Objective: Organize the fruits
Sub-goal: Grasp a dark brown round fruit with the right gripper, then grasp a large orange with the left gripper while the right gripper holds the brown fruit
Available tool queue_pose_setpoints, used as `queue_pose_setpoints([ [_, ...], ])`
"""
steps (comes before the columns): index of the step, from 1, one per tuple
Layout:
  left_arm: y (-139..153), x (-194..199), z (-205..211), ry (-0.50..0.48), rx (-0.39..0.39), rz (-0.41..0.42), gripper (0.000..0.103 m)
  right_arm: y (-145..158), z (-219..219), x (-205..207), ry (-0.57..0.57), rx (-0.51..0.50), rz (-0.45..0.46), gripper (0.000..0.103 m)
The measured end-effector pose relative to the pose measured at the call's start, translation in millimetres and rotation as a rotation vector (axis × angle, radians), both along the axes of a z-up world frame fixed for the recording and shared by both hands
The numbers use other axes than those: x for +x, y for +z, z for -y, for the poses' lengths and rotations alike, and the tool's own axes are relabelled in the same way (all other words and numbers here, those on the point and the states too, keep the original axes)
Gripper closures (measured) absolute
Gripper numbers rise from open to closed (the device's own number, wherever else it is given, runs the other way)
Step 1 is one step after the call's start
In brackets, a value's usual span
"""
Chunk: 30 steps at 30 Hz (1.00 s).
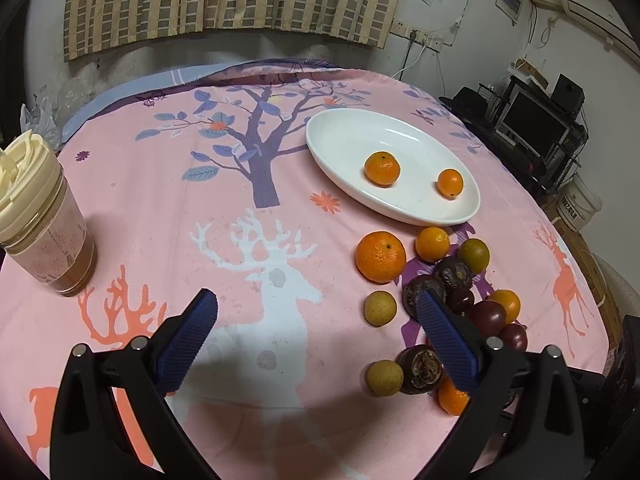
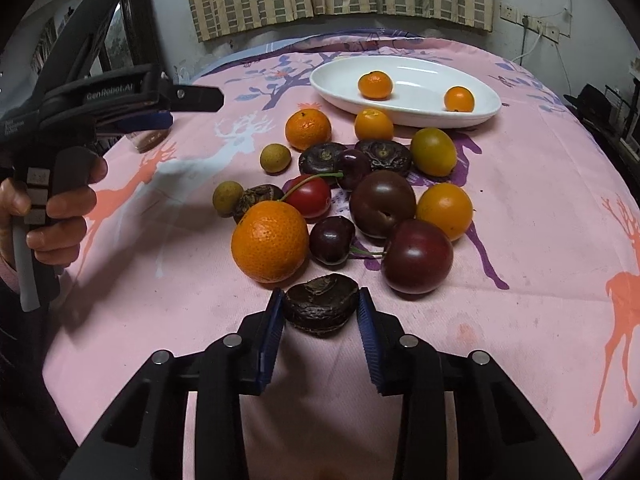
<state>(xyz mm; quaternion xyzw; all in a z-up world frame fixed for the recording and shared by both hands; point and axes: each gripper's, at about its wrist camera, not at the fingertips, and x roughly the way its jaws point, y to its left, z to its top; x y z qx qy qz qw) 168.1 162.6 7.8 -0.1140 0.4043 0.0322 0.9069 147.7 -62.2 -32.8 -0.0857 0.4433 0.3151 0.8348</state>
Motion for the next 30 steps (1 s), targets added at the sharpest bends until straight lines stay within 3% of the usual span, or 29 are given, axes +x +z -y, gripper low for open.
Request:
queue_pose_setpoints([
  [4,1,-10,14,-0.085,-0.023,0.016,0.005,10,21,-1,-0.053,0.061,0.011,0.066],
  [7,-1,-31,42,-0.223,-0.075,0.044,0.006,18,39,1,-0.100,0.083,0.027,0.066],
  [8,-4,-37,56,-0.270,-0.085,0.042,0.010,19,45,3,-0.117,0.091,0.028,0.066],
  [11,-18,-44,85,-0.364,-0.102,-0.009,0.036,21,58,8,-0.146,0.124,0.017,0.066],
  [13,-28,-43,102,-0.397,-0.084,-0.047,0.040,20,61,8,-0.147,0.129,0.015,0.066],
  [15,-33,-40,111,-0.396,-0.054,-0.070,0.042,19,64,7,-0.143,0.136,0.017,0.066],
  [25,-44,-23,117,-0.371,-0.045,-0.124,0.042,17,74,6,-0.140,0.173,0.013,0.066],
  [30,-46,-18,115,-0.348,-0.034,-0.128,0.058,16,73,7,-0.127,0.175,0.010,0.066],
])
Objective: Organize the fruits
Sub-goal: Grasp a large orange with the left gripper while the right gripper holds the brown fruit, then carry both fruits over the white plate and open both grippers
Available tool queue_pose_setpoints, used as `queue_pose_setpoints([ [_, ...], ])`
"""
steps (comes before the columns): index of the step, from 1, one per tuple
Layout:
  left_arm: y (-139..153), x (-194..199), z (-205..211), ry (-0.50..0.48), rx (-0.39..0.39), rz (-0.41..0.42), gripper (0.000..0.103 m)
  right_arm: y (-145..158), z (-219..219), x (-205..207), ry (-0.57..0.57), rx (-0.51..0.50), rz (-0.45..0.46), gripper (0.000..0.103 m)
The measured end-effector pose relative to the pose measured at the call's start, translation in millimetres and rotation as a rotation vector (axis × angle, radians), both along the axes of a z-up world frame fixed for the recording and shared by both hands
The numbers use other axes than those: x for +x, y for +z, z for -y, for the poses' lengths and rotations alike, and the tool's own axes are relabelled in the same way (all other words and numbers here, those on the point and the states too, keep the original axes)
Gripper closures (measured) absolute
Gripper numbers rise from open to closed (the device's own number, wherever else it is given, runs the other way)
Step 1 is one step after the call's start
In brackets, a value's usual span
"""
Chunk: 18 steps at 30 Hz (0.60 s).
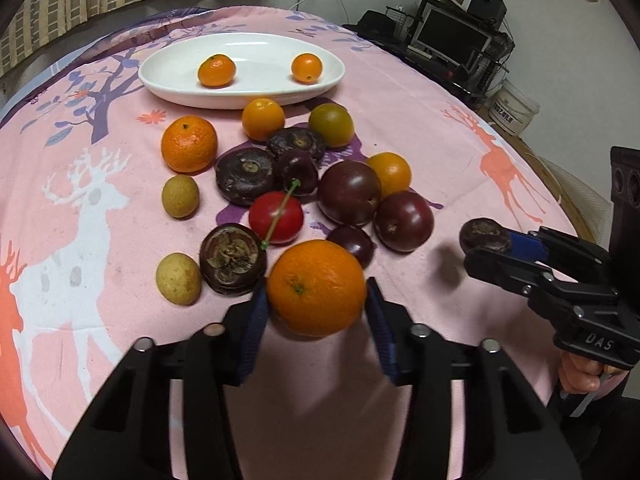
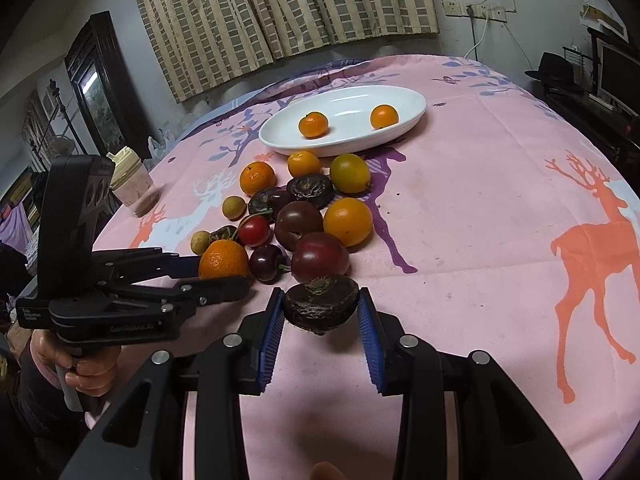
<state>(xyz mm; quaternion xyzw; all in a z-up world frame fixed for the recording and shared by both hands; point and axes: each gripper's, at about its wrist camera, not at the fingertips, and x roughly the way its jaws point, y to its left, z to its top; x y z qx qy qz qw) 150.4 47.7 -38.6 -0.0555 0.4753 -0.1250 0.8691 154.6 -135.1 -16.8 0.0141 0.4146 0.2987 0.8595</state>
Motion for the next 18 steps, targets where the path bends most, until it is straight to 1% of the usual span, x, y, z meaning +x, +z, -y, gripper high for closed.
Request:
queue_pose_setpoints([
  [2,0,0,-2,0.008,-0.013,-0.003,0.059,1,-1,2,0.004,-0.001,0.003,0.066],
  [5,6,-6,-3,0.008,-0.007,0.009,0.059,8,-3,8,0.015,0.002,0.015,0.066],
  [7,15,-9,-7,-0.005,-0.020,0.027,0.059,15,-4,13,0.022,0.006,0.033,0.066],
  [10,40,-2,-18,-0.008,-0.037,0.079,0.059,31,-10,29,0.030,0.016,0.082,0.066],
  [12,57,14,-26,0.006,-0.038,0.121,0.059,45,-18,46,0.031,0.024,0.122,0.066],
  [14,72,39,-33,0.037,-0.014,0.159,0.059,57,-26,66,0.036,0.044,0.145,0.066],
  [16,81,65,-38,0.062,-0.007,0.178,0.059,65,-37,97,0.028,0.057,0.152,0.066],
  [18,88,98,-46,0.102,-0.004,0.186,0.059,68,-48,125,0.011,0.044,0.152,0.066],
])
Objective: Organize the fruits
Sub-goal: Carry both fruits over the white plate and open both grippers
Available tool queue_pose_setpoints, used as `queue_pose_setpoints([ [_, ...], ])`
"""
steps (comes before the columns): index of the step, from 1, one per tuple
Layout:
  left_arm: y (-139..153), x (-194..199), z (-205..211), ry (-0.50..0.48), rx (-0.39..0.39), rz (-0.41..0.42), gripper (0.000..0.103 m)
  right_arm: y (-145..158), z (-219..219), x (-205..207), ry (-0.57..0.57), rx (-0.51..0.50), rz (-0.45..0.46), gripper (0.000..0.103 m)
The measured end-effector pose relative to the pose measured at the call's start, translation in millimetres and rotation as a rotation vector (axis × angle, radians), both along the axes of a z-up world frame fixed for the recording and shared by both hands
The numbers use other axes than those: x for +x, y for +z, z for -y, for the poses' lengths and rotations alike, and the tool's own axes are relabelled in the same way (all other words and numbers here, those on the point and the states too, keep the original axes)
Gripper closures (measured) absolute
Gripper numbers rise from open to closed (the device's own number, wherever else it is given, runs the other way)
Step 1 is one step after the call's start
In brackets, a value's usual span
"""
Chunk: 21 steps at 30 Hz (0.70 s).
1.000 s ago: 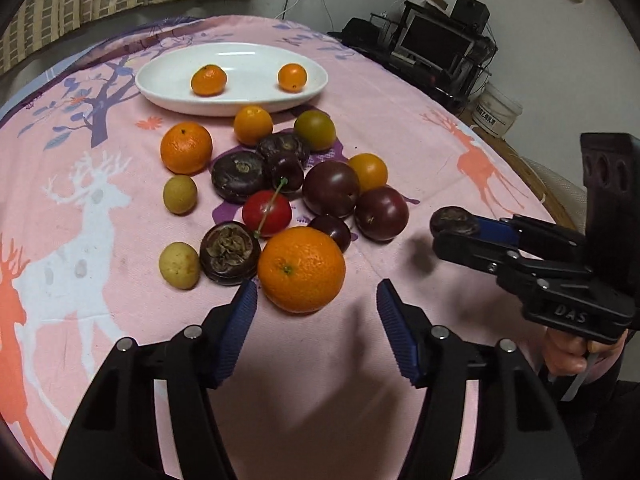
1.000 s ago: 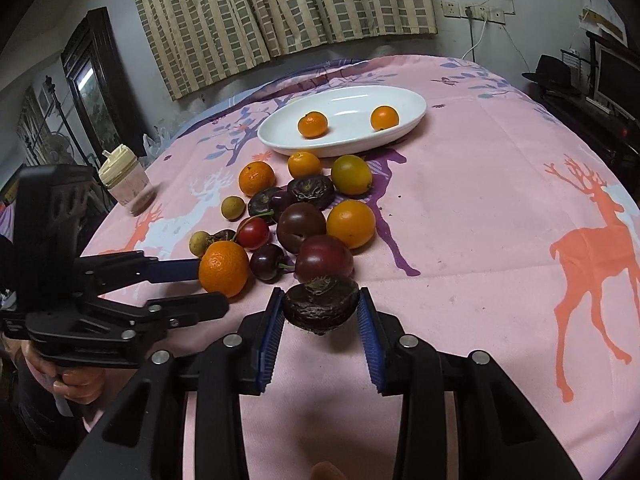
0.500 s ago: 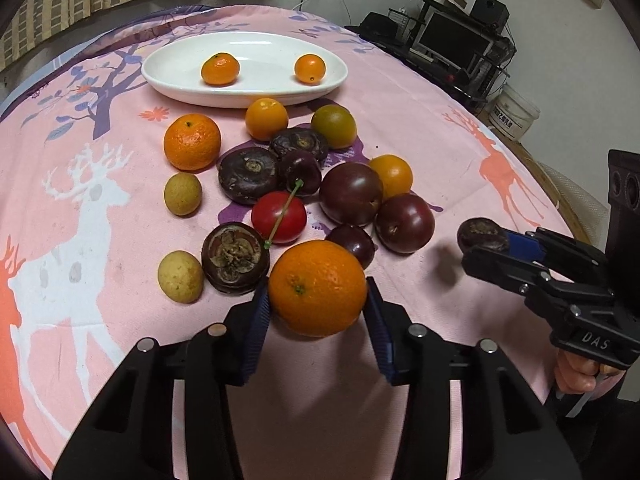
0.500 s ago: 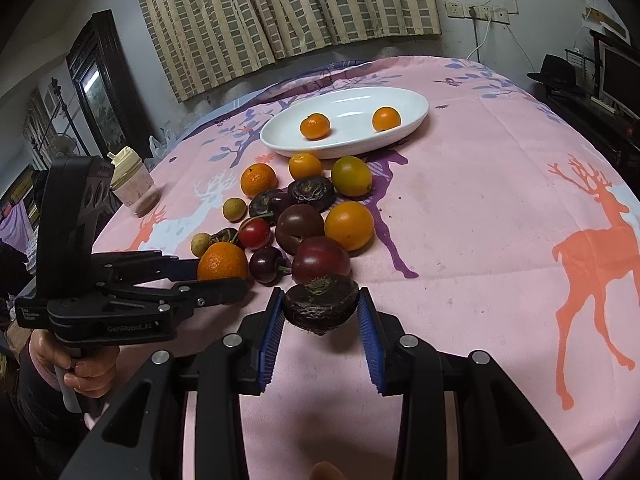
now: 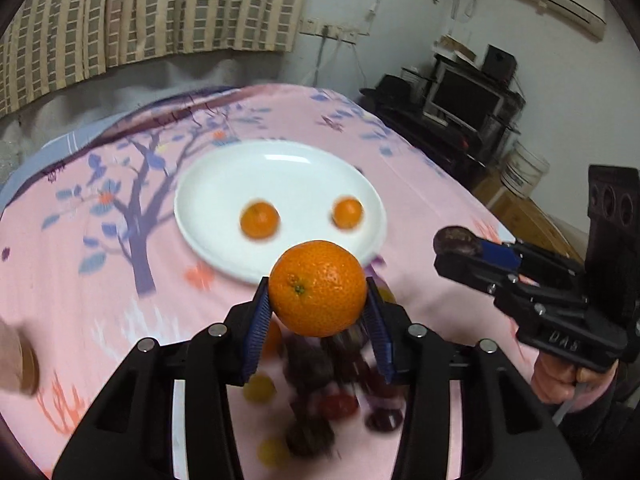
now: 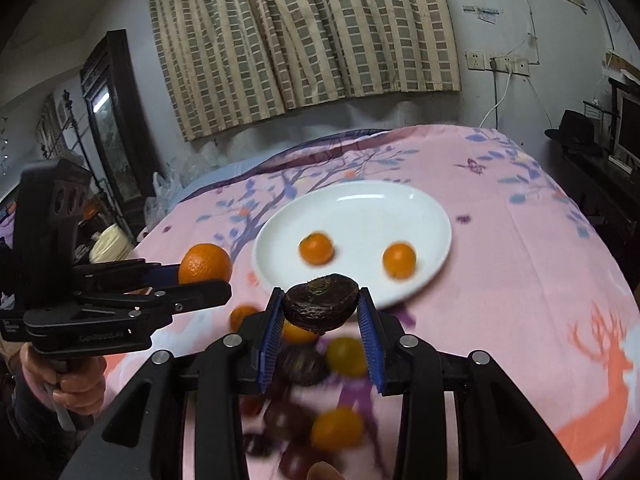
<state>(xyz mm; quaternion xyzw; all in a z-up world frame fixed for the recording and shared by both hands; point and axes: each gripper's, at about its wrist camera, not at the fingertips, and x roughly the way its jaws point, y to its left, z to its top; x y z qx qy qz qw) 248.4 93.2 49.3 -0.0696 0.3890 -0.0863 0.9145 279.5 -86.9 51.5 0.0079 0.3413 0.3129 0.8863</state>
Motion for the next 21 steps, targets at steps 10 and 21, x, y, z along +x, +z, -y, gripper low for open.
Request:
queue_pose_setpoints([
  [10,-29,109,-46,0.153,0.007,-0.110,0.059,-43,-47,87,-0.026,-0.133,-0.093,0.066],
  [21,-31,111,-31,0.156,0.079,-0.077,0.014,-49,-41,88,-0.053,-0.124,-0.100,0.049],
])
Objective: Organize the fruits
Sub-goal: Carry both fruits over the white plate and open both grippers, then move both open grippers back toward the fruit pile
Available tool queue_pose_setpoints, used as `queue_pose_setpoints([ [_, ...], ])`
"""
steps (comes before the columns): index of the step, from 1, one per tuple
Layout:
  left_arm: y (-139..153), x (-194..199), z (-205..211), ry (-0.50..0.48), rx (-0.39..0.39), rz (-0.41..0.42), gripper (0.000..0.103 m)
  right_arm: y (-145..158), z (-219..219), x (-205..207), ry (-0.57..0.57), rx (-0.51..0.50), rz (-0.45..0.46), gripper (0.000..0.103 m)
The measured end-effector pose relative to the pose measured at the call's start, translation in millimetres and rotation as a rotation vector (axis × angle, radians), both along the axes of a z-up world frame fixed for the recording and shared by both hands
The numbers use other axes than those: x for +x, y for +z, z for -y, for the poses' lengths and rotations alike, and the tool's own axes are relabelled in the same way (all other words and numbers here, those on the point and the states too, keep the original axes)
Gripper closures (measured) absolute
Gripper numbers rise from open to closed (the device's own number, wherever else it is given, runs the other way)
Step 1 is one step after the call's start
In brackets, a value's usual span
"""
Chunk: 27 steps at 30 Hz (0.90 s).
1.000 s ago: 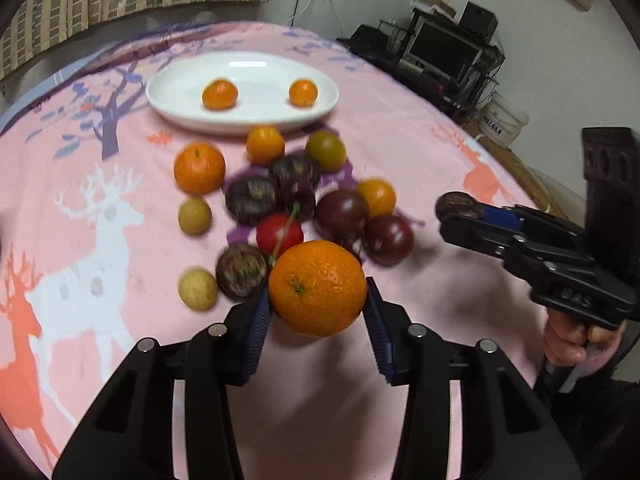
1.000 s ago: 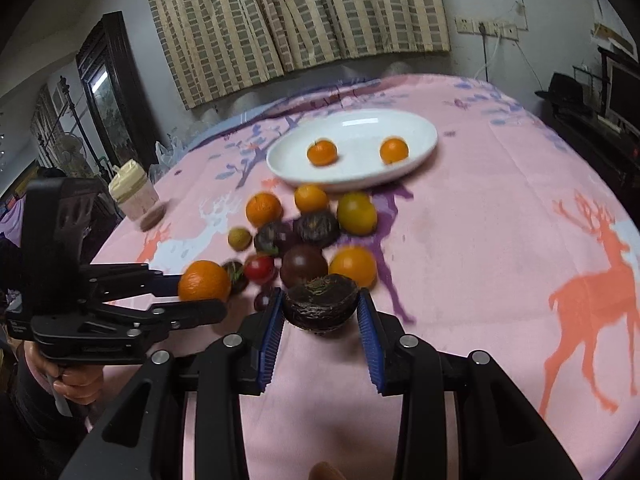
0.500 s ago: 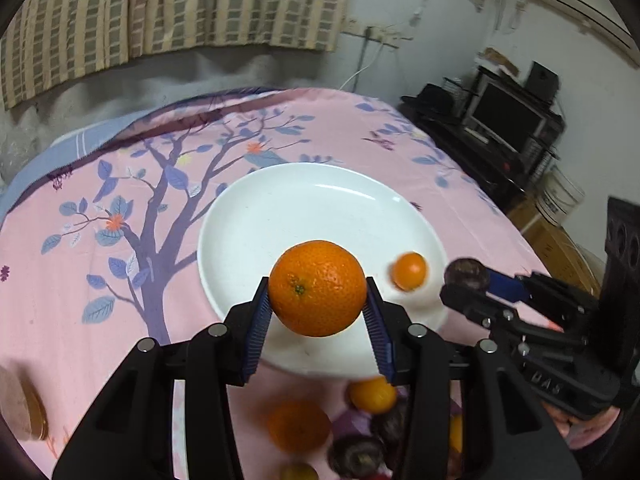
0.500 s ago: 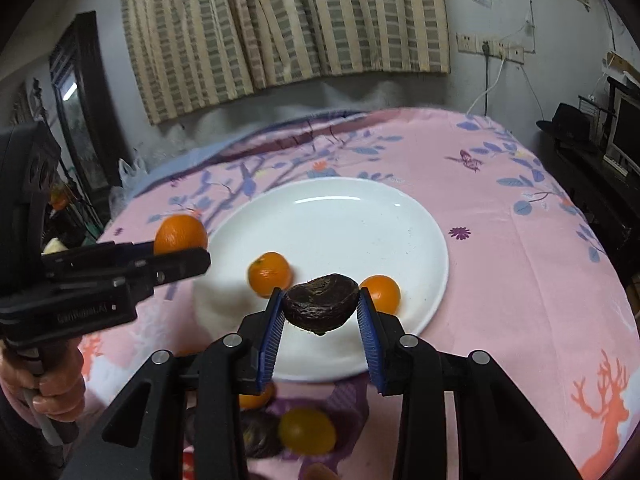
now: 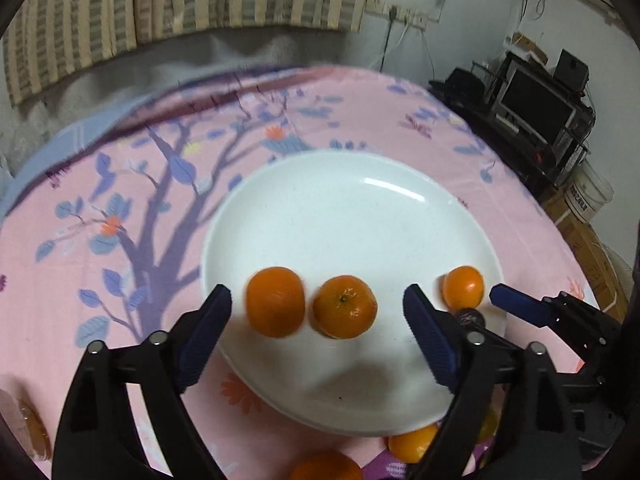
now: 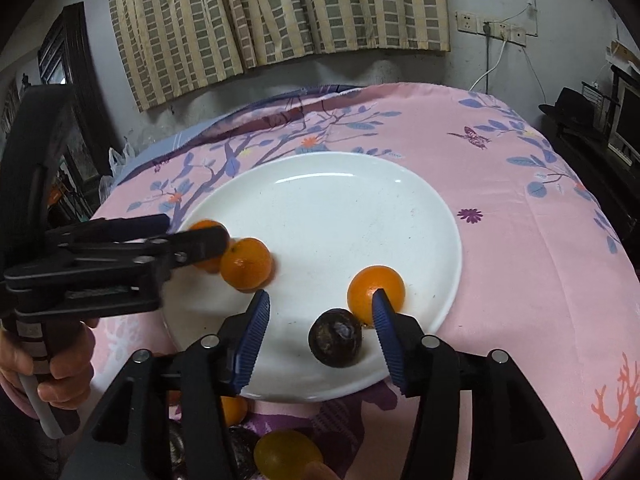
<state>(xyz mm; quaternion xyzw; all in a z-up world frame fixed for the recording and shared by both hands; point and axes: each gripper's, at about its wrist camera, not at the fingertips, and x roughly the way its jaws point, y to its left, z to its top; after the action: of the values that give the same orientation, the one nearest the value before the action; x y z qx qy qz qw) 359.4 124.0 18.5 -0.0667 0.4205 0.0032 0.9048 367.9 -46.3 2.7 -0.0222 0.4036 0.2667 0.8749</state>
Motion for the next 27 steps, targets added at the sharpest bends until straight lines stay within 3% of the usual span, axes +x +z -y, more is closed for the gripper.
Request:
queue_pose_setpoints([
  [6,36,-64,-8,0.018,-0.017,0.077,0.005,22,22,-34,-0.017,0.049,0.047,0.038],
  [15,20,-164,-22,0.045,0.018,0.110,0.005,8,59,-111,-0.042,0.084,0.020,0.032],
  [21,-7,-183,-35,0.074,-0.073,0.063,0.005,-2,73,-156,-0.080,0.052,0.031,0.032],
  [27,-1,-198,-35,0.077,-0.100,0.090,0.005,-4,84,-186,-0.089,-0.004,0.051,0.033],
])
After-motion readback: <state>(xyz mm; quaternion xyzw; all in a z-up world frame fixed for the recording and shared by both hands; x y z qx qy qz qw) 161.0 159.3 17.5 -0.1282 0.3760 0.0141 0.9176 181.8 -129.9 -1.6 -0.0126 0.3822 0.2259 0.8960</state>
